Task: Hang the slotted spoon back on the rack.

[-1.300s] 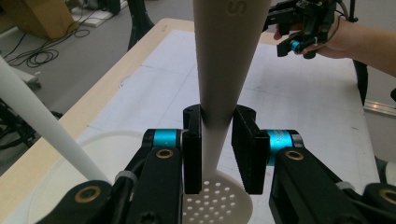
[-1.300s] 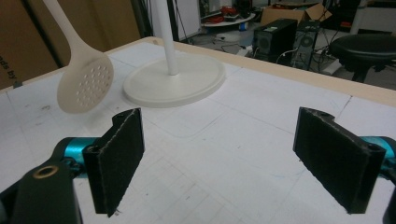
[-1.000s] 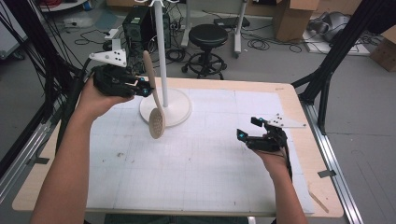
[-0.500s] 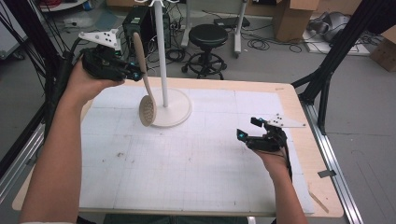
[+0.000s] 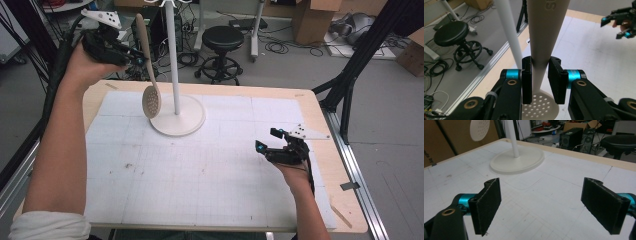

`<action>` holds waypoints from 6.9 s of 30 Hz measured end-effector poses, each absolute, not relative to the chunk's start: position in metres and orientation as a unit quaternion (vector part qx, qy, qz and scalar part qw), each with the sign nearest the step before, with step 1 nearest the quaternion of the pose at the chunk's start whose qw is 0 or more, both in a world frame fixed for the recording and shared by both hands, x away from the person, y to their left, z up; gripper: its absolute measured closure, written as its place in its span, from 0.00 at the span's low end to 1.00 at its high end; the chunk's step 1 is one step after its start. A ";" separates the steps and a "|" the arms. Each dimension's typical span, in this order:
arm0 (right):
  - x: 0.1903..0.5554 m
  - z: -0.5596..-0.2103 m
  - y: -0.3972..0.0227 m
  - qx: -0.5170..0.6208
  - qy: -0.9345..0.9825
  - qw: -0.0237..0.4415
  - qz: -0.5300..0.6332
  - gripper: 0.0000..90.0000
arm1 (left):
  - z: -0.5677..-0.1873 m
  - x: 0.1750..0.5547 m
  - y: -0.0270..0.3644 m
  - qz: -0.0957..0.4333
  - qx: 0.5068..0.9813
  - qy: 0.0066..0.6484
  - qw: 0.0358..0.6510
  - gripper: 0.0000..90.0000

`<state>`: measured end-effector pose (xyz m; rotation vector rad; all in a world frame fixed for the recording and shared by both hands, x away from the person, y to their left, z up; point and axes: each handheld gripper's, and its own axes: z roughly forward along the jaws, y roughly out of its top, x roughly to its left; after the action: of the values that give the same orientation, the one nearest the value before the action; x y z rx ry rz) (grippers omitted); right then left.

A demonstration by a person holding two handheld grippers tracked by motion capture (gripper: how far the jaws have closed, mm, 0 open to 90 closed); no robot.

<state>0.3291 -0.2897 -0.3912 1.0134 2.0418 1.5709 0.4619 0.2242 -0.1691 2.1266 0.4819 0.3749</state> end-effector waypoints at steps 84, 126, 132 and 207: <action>0.319 -0.393 -0.294 0.359 0.725 0.185 0.558 0.17 | -0.147 0.515 0.185 0.157 0.890 0.229 0.361 0.83; 0.321 -0.392 -0.285 0.347 0.731 0.182 0.559 0.17 | -0.201 0.429 0.208 0.108 0.861 0.185 0.462 0.52; 0.322 -0.391 -0.282 0.344 0.731 0.181 0.560 0.17 | -0.215 0.414 0.211 0.103 0.858 0.176 0.471 0.49; 0.325 -0.399 -0.276 0.344 0.747 0.172 0.543 0.17 | -0.356 0.342 0.239 0.066 0.777 0.177 0.600 0.05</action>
<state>0.3254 -0.2758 -0.3990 0.9761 2.1202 1.5405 0.3421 0.2395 -0.3556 1.8024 0.4093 0.1527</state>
